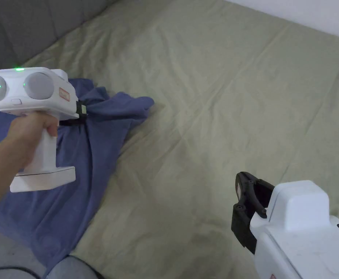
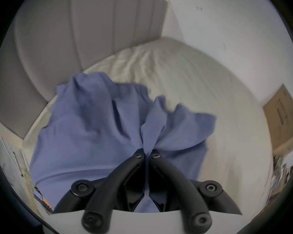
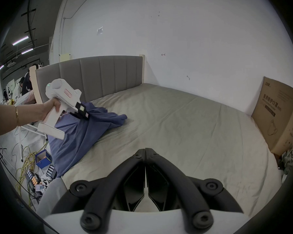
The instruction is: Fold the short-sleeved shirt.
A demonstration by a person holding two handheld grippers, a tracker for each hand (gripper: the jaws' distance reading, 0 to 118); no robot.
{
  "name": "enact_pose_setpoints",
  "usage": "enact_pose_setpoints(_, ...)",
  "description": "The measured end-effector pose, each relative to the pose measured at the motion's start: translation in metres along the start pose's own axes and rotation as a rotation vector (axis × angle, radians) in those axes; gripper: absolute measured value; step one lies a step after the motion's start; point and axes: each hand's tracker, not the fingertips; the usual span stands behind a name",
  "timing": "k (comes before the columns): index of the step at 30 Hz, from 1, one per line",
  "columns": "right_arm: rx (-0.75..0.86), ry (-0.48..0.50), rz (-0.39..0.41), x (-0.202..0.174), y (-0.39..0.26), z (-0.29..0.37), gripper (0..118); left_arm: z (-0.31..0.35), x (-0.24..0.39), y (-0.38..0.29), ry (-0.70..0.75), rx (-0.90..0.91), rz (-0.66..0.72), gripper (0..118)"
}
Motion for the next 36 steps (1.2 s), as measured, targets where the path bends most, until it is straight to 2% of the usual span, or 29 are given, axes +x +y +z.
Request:
enact_pose_setpoints(3,0.021,-0.015,-0.011,0.003,0.0,0.017,0,0.048,-0.015,0.003,-0.072,0.06,0.094,0)
enact_pose_setpoints(5,0.069,-0.036,-0.074,0.005,-0.001,0.032,0,0.084,-0.021,-0.001,-0.153,0.143,0.154,0)
enact_pose_setpoints(9,0.088,-0.052,-0.107,0.012,-0.005,0.056,0,0.163,-0.026,0.002,-0.118,0.268,0.101,0)
enact_pose_setpoints(12,0.109,-0.058,-0.155,0.022,-0.006,0.07,0,0.219,-0.022,0.012,-0.161,0.373,0.116,0)
enact_pose_setpoints(15,0.145,-0.083,-0.155,0.029,-0.006,0.087,0,0.28,-0.004,0.028,-0.213,0.515,0.095,0)
enact_pose_setpoints(20,0.219,-0.142,-0.15,0.044,0.003,0.122,0,0.371,0.069,0.056,-0.306,0.714,-0.129,0)
enact_pose_setpoints(22,0.261,-0.176,-0.153,0.051,0.007,0.139,0,0.405,0.101,0.068,-0.339,0.767,-0.177,0)
enact_pose_setpoints(26,0.314,-0.25,-0.144,0.066,0.011,0.167,0,0.445,0.16,0.088,-0.515,0.794,-0.18,0)
enact_pose_setpoints(33,0.357,-0.392,-0.17,0.092,0.005,0.215,0,0.475,0.265,0.095,-0.664,0.776,-0.267,0)
enact_pose_setpoints(36,0.353,-0.452,-0.178,0.104,-0.004,0.232,0,0.465,0.311,0.078,-0.659,0.756,-0.329,0)
